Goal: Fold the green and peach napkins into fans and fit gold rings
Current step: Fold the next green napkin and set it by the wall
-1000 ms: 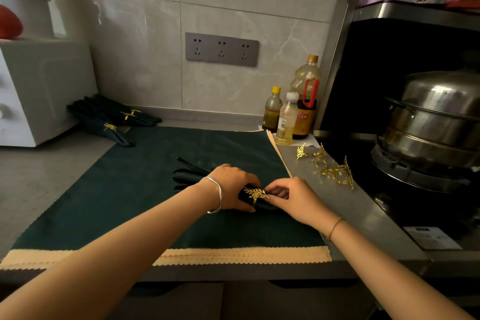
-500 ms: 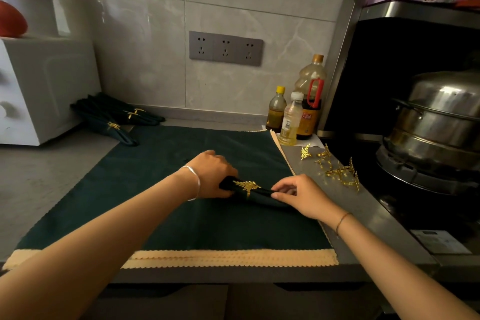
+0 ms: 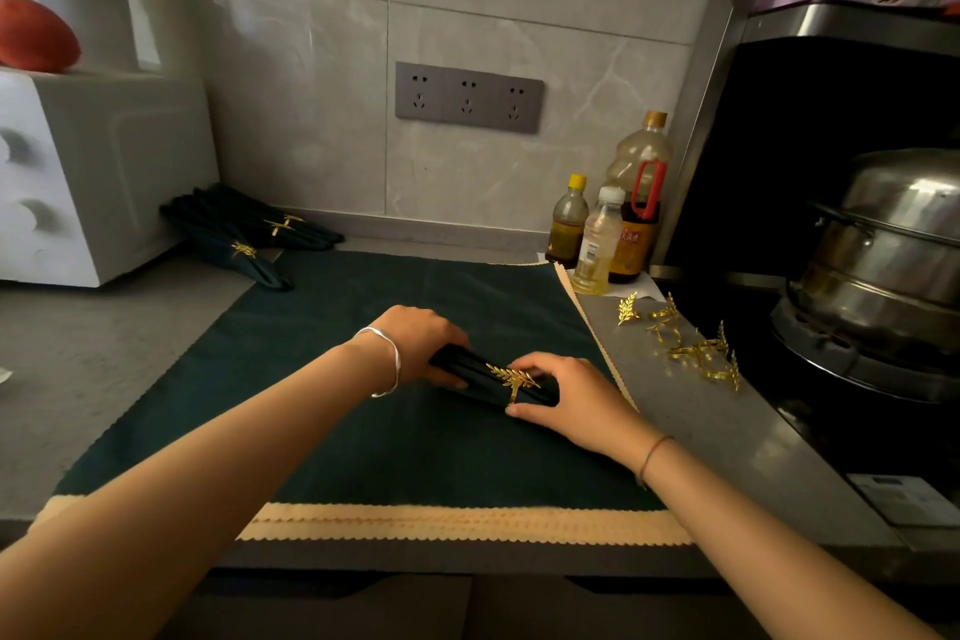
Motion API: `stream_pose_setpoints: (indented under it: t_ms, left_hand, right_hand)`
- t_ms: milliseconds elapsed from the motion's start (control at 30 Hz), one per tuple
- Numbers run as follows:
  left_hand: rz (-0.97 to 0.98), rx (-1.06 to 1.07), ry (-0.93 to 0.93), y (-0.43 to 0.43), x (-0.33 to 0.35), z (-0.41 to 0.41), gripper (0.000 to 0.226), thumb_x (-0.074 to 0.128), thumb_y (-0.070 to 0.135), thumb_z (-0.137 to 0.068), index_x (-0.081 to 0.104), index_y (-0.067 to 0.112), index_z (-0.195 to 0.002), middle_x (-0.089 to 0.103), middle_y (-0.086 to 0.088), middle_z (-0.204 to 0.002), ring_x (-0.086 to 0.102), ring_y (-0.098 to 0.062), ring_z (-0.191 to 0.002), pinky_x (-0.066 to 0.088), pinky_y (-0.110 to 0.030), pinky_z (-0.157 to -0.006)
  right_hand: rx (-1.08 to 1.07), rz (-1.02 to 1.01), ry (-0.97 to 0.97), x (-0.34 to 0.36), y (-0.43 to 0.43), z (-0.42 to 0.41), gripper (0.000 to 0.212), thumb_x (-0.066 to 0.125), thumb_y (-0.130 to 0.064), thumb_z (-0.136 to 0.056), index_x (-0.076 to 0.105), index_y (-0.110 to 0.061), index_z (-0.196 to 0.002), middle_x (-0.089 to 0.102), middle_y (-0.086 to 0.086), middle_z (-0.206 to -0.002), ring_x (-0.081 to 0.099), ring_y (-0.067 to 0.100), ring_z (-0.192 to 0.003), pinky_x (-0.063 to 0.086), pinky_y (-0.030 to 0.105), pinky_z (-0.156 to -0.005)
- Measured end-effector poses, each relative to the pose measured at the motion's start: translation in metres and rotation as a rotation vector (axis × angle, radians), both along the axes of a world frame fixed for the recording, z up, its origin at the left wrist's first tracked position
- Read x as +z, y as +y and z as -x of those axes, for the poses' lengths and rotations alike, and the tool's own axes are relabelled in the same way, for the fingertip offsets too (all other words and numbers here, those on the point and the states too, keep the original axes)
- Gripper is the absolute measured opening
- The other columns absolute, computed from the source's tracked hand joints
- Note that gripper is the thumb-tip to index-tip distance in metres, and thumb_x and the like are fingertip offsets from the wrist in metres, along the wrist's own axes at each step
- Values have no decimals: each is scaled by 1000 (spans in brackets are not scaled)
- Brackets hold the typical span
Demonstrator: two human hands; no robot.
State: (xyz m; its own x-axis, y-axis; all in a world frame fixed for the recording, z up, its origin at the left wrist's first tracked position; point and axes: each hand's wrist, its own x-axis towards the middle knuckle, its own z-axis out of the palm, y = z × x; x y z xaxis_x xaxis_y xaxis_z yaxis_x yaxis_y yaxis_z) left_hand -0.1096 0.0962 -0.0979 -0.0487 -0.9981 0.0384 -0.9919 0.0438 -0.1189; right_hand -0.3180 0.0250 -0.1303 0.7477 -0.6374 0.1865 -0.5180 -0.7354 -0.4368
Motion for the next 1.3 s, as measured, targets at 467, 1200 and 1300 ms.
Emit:
stream_pose_setpoints:
  t_ms: [467,1200,1300]
  left_hand:
    - [180,58,382,9,10,-56,66,42,78,-78,55,35,-126,65,12,-114,61,-9,-105,48,-27,-91]
    - [395,802,378,-93,-63,-333,116,47,82,-68,-27,32,-143,-41,-2,-148,-36,-40,-133,-8,-56,-112]
    - [499,855,412,-109,-65,-337,116,44,83,-68,-29,32,-142,-43,-3,-147,-36,-40,-133,-6,-58,-112]
  right_hand:
    - [48,-1,-167,-9,-16,-50,46,73,-33,-79,55,-34,-121,60,-17,-114,54,-2,-102,44,14,-85]
    - [122,-241,-246,12,-212,-335,32,69,-25,-83,50,-23,-108,59,0,-121,51,14,-112,38,27,-93]
    - [101,-232,-250,12,-232,-353,30,70,-22,-82,54,-18,-107,60,-1,-113,51,9,-106,37,25,-90]
